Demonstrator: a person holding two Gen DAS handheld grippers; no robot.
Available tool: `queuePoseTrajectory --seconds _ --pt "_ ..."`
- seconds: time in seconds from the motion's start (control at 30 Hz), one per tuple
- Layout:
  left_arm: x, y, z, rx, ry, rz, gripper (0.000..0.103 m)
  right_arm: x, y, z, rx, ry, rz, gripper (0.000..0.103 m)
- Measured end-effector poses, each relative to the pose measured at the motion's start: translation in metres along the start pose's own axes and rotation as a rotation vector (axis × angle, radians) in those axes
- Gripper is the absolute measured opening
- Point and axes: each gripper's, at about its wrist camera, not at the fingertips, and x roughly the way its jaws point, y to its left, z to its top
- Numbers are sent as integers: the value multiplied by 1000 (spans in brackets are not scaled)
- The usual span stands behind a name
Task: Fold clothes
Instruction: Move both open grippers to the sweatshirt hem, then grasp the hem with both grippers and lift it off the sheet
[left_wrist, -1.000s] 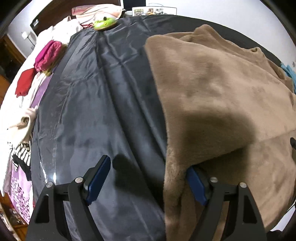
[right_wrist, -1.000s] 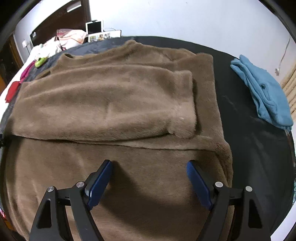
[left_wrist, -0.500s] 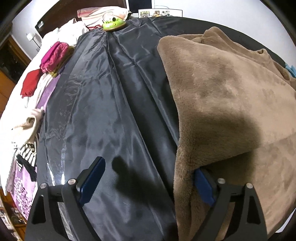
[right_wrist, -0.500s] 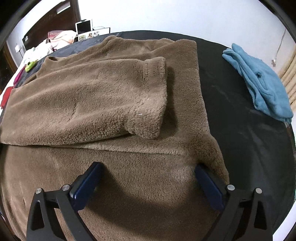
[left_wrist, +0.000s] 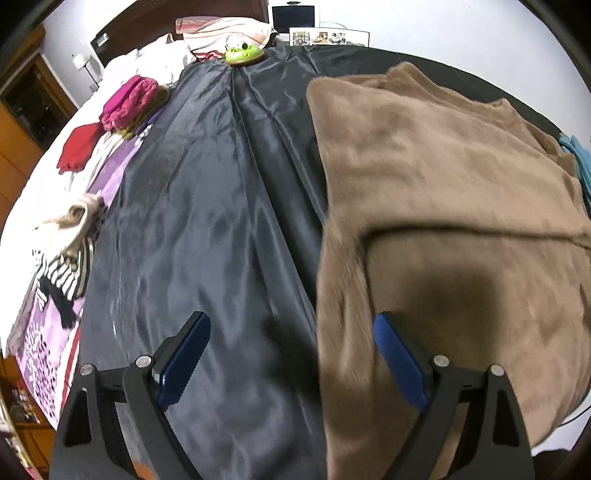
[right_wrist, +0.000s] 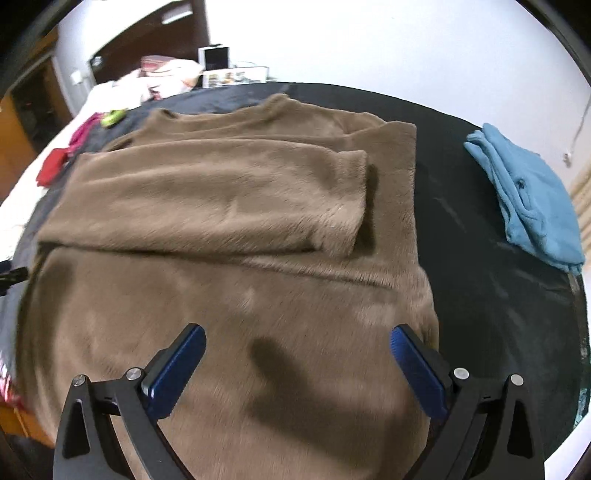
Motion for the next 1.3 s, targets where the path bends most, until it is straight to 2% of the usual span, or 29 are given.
queuePoseTrajectory --seconds 0.2,0.43,0.6,0.8,1.0,1.13,1.3 --pt "-5 -15 -34 -18 13 37 92 -9 6 -45 -78 43 47 101" --pt "-12 -33 -74 -39 29 80 92 4 7 -77 -188 105 17 101" --pt "-29 -33 -88 -90 -9 65 92 -6 2 -85 -187 78 44 101" --pt "-56 -24 -119 -141 -49 -91 92 -39 -25 -111 -88 45 166 101" --pt "-74 -5 -153 -165 -70 -189 92 -59 -48 -152 2 96 287 101" --pt "-77 9 -177 -177 -55 -266 92 -62 -44 -184 -40 151 303 101" --pt "-65 7 -202 -172 -42 -356 92 -45 -46 -198 -17 195 292 101"
